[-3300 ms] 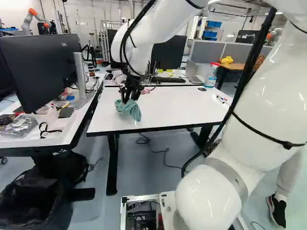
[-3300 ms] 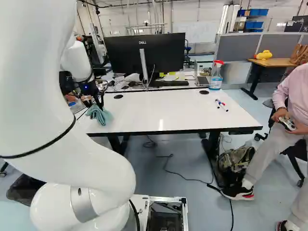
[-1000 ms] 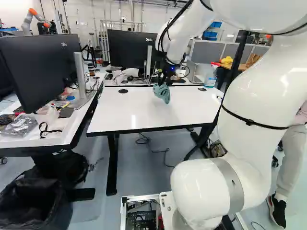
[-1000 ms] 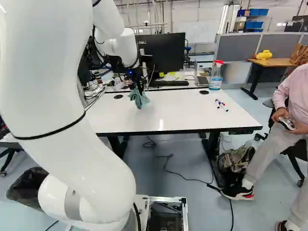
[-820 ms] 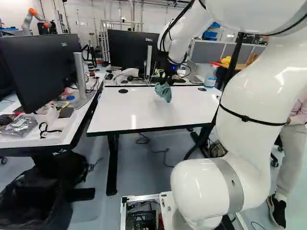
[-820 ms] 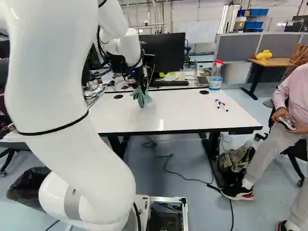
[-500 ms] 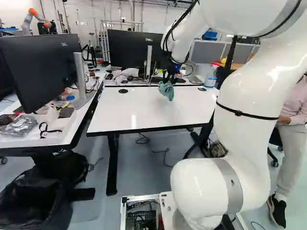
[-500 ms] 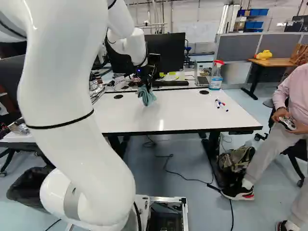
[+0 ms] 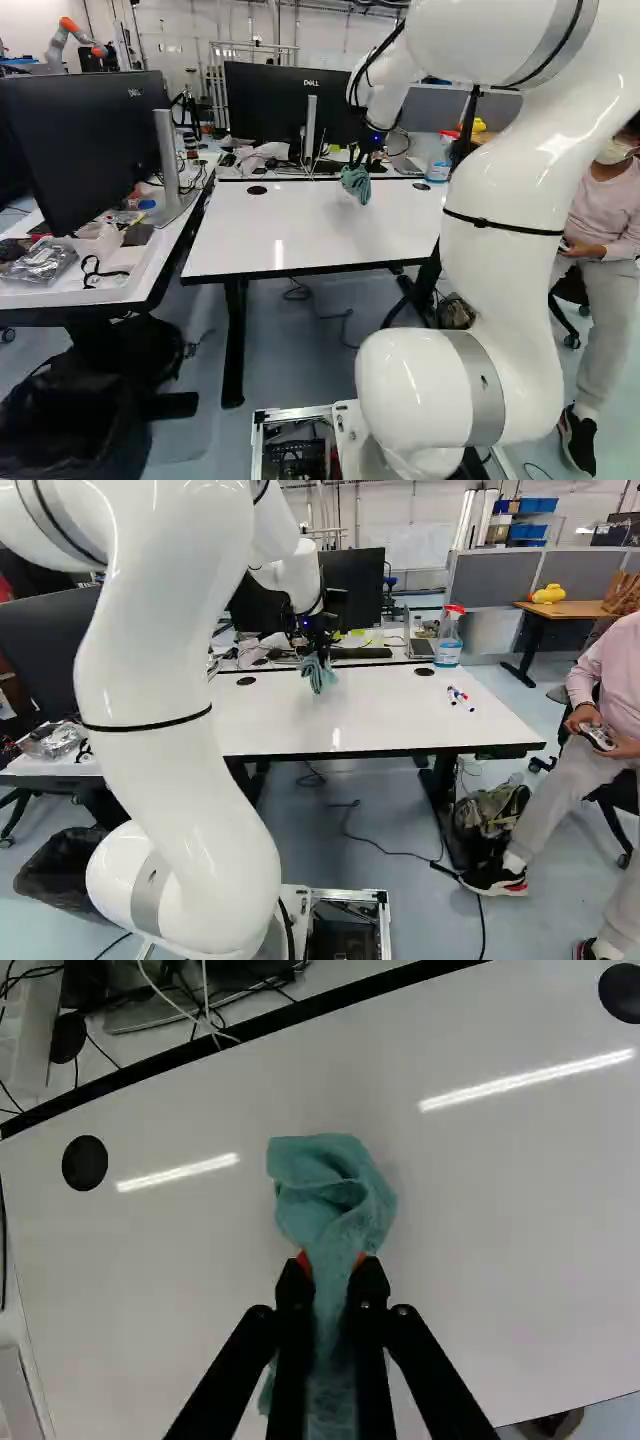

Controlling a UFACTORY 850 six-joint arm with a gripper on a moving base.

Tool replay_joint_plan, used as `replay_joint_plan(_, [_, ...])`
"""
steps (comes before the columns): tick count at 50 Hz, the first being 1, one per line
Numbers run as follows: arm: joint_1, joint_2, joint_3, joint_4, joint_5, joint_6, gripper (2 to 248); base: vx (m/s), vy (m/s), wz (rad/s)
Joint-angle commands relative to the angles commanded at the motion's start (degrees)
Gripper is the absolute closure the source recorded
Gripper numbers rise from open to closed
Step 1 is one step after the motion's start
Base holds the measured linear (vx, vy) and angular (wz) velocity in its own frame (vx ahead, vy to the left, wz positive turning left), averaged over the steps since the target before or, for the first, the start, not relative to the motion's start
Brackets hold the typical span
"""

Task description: Clean the table with the green towel

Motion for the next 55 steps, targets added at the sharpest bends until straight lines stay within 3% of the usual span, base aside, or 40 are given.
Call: replay_joint_plan(55, [-7.1, -11.1, -14.2, 0.0, 0.0, 0.0, 203, 0.000, 0.000, 0.000])
